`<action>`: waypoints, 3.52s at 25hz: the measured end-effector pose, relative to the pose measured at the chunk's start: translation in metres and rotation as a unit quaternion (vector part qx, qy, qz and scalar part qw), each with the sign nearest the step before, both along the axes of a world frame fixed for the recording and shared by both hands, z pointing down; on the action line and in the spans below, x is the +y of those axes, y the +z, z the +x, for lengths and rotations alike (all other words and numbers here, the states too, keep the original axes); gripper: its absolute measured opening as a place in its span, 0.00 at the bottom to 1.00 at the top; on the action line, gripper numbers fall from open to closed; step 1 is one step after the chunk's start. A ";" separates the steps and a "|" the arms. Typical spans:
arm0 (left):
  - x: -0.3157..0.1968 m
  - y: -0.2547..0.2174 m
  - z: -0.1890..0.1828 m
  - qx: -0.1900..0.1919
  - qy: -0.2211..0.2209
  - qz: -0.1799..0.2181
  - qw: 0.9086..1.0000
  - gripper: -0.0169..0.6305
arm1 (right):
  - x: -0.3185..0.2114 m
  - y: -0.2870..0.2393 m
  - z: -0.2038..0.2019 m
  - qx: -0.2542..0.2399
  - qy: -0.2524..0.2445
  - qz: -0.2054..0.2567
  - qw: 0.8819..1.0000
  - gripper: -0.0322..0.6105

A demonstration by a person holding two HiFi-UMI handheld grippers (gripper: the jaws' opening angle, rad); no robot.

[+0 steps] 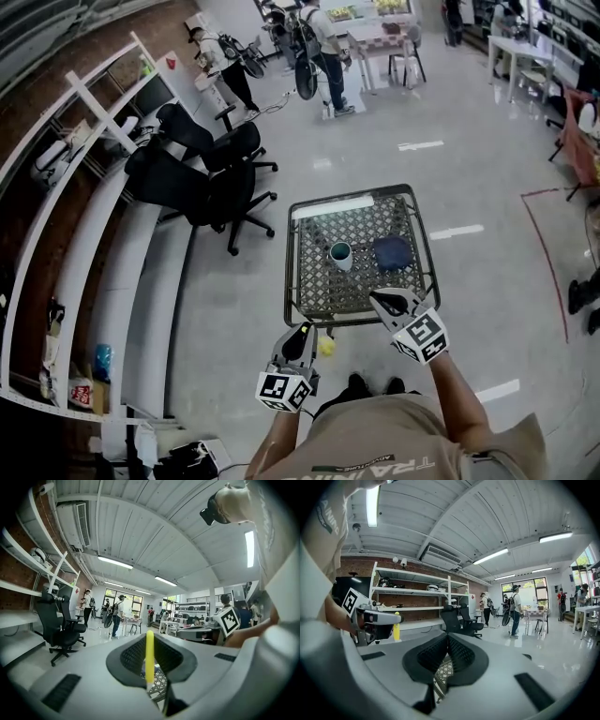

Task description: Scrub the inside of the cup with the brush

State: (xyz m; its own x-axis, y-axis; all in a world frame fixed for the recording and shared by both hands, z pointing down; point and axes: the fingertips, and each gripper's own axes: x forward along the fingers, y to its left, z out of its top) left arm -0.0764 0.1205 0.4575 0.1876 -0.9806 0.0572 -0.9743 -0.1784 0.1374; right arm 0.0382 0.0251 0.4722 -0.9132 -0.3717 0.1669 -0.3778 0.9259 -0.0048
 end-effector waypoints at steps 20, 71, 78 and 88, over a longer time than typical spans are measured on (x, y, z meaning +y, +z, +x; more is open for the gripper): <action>-0.074 0.009 -0.082 0.056 0.055 0.010 0.997 0.11 | -0.037 -0.003 -0.067 0.050 0.048 0.011 0.998 0.08; -0.248 0.016 -0.152 0.057 0.082 -0.014 0.995 0.11 | -0.179 0.050 -0.141 0.098 0.041 -0.036 0.994 0.08; -0.254 0.029 -0.161 0.064 0.113 -0.020 0.991 0.11 | -0.170 0.070 -0.159 0.116 0.042 -0.040 0.992 0.08; -0.253 0.030 -0.149 0.082 0.112 -0.014 0.990 0.11 | -0.163 0.092 -0.159 0.137 0.021 -0.048 0.989 0.08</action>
State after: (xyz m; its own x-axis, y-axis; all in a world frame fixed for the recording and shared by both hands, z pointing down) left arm -0.2254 -0.1327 0.4870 0.4085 -0.9121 0.0349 -0.8750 -0.3804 0.2993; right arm -0.1207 -0.1383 0.5645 -0.8130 -0.3784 0.4426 -0.4143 0.9100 0.0169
